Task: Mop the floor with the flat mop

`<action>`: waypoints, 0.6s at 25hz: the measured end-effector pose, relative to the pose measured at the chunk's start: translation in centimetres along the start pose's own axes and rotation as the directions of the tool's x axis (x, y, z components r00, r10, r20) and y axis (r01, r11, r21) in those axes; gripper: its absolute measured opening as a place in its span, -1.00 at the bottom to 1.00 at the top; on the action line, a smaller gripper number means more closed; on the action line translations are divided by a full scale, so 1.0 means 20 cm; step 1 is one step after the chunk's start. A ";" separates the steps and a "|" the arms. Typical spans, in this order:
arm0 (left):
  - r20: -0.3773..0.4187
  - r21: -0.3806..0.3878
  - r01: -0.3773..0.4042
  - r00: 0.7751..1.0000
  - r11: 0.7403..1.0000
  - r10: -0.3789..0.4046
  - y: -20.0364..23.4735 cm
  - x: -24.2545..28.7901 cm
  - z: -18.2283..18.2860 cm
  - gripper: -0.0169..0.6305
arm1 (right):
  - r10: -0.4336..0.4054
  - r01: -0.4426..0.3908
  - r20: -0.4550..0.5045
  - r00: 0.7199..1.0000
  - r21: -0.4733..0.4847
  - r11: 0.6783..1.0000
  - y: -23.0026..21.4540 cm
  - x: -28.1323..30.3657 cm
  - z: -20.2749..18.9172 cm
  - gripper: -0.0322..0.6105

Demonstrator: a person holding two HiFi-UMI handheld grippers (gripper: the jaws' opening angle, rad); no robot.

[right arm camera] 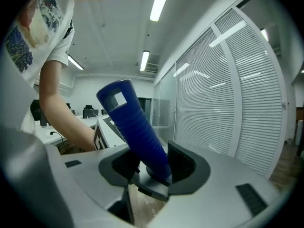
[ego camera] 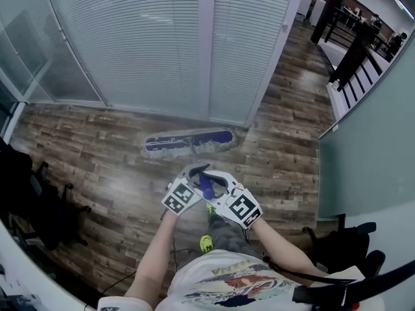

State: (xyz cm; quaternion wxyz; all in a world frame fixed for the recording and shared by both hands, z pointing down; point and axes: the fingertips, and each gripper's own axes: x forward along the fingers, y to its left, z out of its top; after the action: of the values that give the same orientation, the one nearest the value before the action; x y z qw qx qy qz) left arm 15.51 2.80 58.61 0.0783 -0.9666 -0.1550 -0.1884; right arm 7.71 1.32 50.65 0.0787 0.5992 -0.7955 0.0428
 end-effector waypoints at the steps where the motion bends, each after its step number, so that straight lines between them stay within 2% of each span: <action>1: -0.002 0.002 0.004 1.000 1.000 -0.004 -0.05 -0.02 -0.01 -0.50 | 0.000 0.000 0.000 1.000 0.003 1.000 0.05 -0.03 -0.01 -0.38; 10: -0.020 -0.002 0.021 1.000 1.000 -0.021 -0.54 -0.09 -0.08 -0.47 | -0.007 0.008 -0.041 0.999 0.029 1.000 0.39 -0.36 -0.14 -0.36; 15: -0.015 -0.017 -0.005 1.000 1.000 0.005 -0.83 -0.16 -0.08 -0.46 | 0.033 -0.032 -0.034 0.999 0.020 0.999 0.62 -0.57 -0.17 -0.35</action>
State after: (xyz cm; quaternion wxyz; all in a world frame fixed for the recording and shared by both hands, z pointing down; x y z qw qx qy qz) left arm 6.71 17.28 60.37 0.0717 -0.9662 -0.1504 -0.1965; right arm -0.91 16.04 52.37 0.0858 0.5862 -0.8033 0.0619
